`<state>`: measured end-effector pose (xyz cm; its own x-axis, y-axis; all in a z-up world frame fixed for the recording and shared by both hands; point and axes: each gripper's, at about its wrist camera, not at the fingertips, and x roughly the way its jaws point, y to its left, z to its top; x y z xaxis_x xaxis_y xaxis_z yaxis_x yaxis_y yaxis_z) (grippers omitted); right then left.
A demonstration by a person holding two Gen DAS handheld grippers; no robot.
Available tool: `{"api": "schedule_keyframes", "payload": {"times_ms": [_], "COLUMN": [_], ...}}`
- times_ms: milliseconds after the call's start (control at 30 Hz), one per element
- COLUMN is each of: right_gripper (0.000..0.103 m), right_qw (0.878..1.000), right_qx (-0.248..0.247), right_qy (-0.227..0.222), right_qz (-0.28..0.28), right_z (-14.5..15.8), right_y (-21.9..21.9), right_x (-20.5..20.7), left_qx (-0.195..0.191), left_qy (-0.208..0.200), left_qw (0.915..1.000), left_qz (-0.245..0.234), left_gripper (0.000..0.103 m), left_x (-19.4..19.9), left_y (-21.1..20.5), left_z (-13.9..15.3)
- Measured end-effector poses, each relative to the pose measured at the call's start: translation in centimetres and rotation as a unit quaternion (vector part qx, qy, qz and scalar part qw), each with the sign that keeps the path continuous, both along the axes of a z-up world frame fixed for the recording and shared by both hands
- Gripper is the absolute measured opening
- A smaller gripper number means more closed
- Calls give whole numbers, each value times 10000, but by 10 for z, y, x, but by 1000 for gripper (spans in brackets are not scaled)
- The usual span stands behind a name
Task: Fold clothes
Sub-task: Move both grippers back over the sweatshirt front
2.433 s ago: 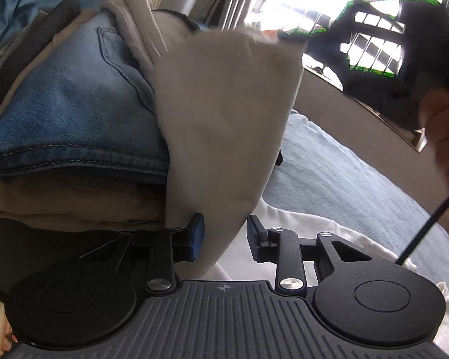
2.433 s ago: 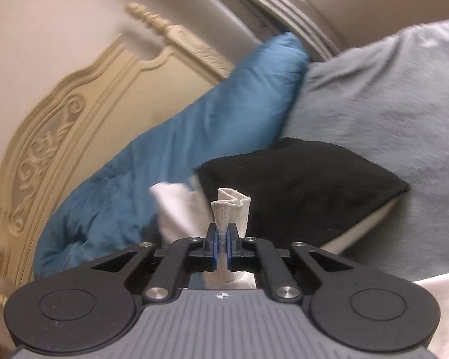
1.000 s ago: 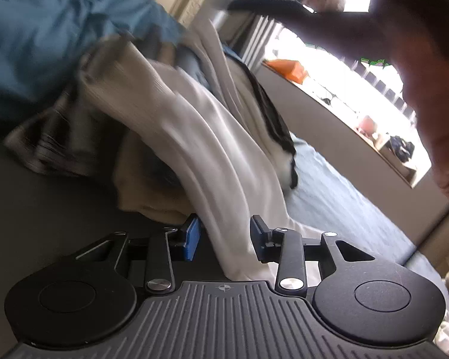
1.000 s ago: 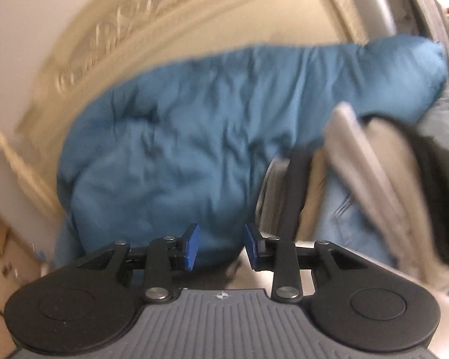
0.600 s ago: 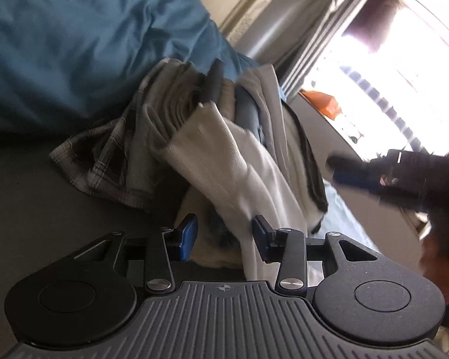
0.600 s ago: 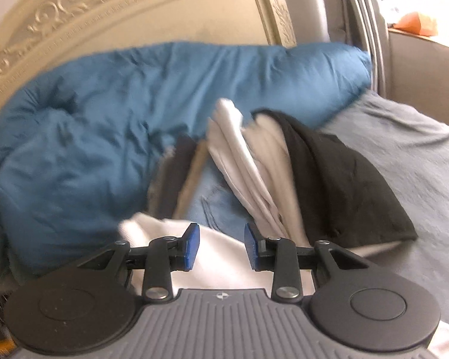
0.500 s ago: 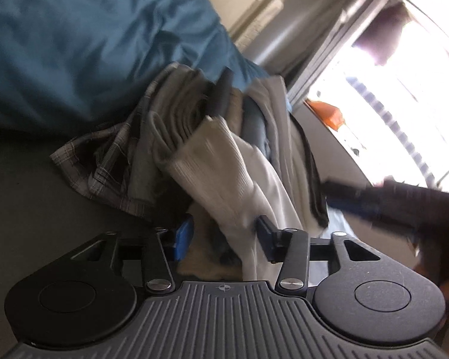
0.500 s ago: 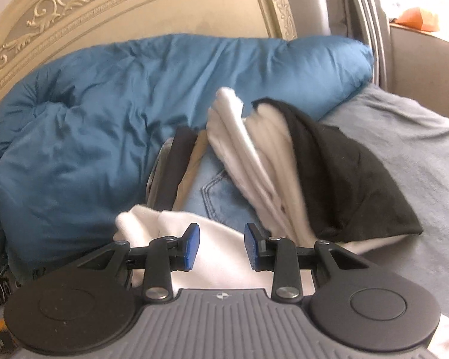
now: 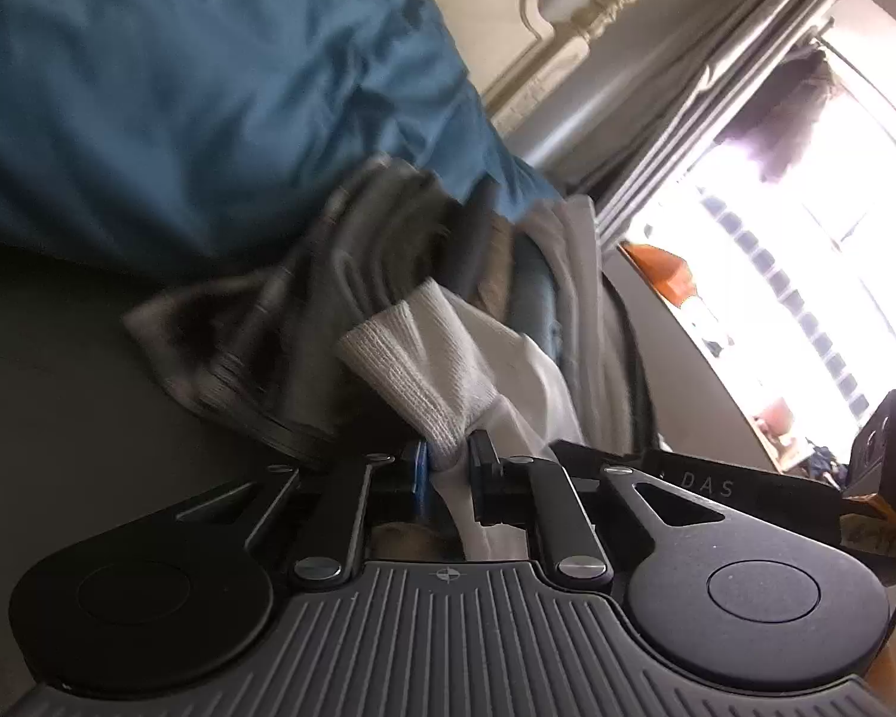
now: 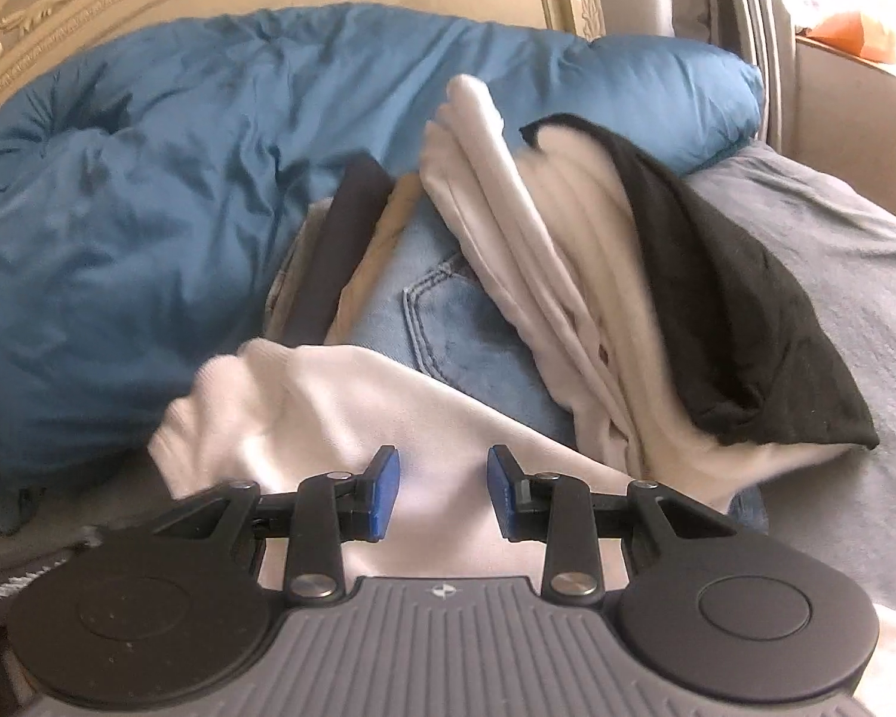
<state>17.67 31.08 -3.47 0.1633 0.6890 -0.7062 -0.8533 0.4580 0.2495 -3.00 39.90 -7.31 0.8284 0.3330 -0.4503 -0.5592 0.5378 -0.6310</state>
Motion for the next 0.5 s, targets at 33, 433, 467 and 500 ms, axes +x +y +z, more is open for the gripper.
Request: {"api": "schedule_keyframes", "payload": {"times_ms": [33,433,467,500], "right_gripper": [35,34,34,34], "right_qw": [10000,9979,9970,9960], "right_qx": [5,164,178,161], "right_qy": [9,-243,-273,-305], "right_qz": [-2,-572,-705,-823], "right_z": [-2,17,23,28], "right_y": [1,-23,-34,-47], "right_x": [0,26,34,42], "left_qx": [-2,180,191,206], "left_qy": [-2,226,216,210], "left_qw": [10000,9996,9996,9996], "left_qz": [15,-2,2,39], "left_gripper": [11,15,16,19], "left_x": [-2,4,4,3], "left_y": [1,-3,-3,-3], "left_z": [0,-1,0,1]}}
